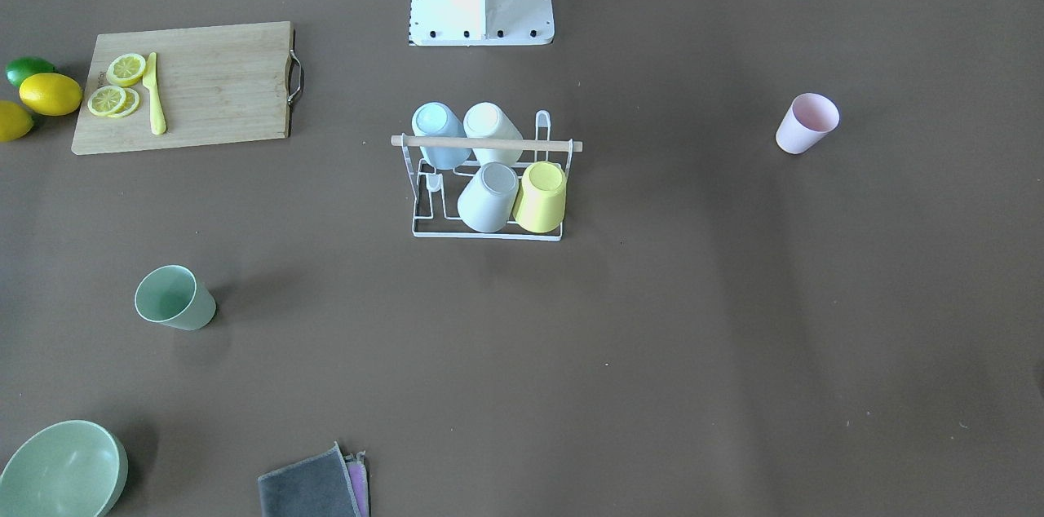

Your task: Place cup on cup holder

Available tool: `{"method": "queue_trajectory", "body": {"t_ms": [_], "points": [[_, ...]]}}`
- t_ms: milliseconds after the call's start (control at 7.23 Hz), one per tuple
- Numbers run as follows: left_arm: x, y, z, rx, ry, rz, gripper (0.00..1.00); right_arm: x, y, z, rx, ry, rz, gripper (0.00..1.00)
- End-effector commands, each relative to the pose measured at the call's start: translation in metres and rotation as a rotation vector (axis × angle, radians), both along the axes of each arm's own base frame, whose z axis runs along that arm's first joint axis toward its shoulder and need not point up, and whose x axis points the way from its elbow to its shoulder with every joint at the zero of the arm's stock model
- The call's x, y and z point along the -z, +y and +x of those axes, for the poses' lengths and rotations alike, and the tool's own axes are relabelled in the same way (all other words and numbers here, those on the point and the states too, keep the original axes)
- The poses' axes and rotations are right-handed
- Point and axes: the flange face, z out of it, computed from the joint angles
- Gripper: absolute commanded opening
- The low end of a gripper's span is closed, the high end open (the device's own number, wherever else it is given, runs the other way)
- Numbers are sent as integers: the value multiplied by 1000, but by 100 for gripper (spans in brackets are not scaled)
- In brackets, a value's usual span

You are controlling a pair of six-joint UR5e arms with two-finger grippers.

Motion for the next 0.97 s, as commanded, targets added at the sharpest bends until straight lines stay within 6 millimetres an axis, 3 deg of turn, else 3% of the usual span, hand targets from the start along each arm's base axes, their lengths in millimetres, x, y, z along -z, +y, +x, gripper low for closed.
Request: {"method": "queue_trajectory", "body": {"t_ms": [0,138,692,830], "points": [[2,0,0,1,-2,2,99,0,-1,0,0,0,2,100],[-8,9,0,2,6,-12,99,3,-2,0,0,0,8,100],[-4,9,5,-4,7,-9,99,5,-3,0,0,0,13,100],[-13,19,6,-9,9,-20,99,6,-3,0,0,0,14,100]]}}
